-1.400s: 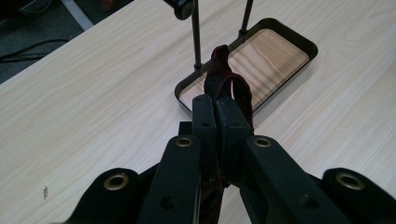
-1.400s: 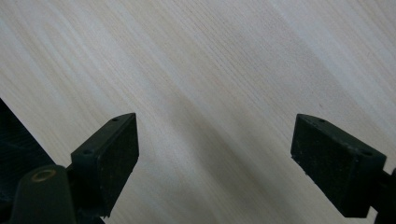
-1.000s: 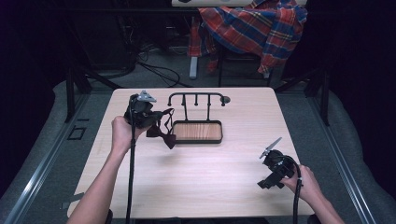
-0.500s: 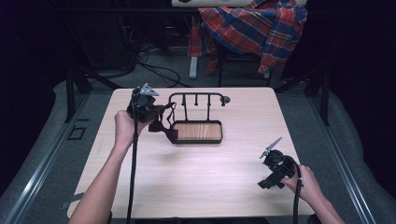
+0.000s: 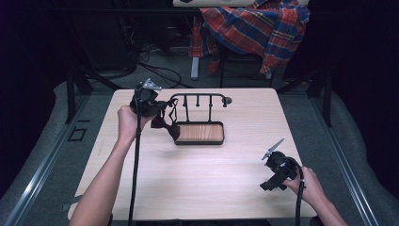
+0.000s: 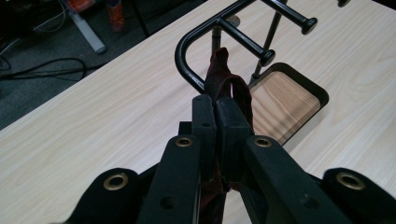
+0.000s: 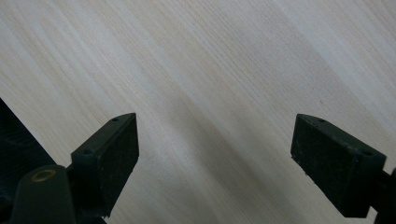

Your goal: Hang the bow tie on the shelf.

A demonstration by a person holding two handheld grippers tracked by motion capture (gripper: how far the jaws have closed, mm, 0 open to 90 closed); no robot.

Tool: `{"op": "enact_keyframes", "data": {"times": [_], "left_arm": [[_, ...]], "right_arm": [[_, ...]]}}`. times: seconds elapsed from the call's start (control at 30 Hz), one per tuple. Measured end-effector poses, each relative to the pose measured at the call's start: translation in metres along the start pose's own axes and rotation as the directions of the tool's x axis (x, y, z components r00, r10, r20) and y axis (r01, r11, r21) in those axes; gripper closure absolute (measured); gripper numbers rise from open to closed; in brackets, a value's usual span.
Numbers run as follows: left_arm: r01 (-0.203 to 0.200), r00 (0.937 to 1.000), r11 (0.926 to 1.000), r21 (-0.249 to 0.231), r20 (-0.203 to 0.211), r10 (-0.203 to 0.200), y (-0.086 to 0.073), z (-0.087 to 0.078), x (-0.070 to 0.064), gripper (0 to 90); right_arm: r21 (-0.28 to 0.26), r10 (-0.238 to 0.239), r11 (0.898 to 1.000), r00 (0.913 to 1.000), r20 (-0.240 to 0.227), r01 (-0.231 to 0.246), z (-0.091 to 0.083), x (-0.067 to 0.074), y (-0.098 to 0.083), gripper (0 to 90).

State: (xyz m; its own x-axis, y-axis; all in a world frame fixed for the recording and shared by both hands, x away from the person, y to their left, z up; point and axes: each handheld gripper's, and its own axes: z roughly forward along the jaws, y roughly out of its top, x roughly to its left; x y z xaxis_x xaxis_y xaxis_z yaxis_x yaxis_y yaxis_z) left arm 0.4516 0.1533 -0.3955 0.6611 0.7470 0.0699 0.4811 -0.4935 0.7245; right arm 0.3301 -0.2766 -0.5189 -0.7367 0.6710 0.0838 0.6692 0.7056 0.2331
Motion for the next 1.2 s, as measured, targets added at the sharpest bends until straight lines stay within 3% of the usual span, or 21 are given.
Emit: {"op": "enact_keyframes", "data": {"times": [0.8,1.2], "left_arm": [[0.049,0.9983,0.9986,0.022,-0.032,-0.048,0.001,0.022,0.016,86.8],[0.045,0.9990,0.9961,0.075,-0.009,-0.045,-0.003,0.031,0.014,84.5]], "right_arm": [[0.007,-0.003,1.000,1.0000,0.003,0.003,0.000,0.000,0.000,14.9],[0.002,-0.001,1.000,1.0000,0.002,0.001,0.000,0.000,0.000,14.9]]}}
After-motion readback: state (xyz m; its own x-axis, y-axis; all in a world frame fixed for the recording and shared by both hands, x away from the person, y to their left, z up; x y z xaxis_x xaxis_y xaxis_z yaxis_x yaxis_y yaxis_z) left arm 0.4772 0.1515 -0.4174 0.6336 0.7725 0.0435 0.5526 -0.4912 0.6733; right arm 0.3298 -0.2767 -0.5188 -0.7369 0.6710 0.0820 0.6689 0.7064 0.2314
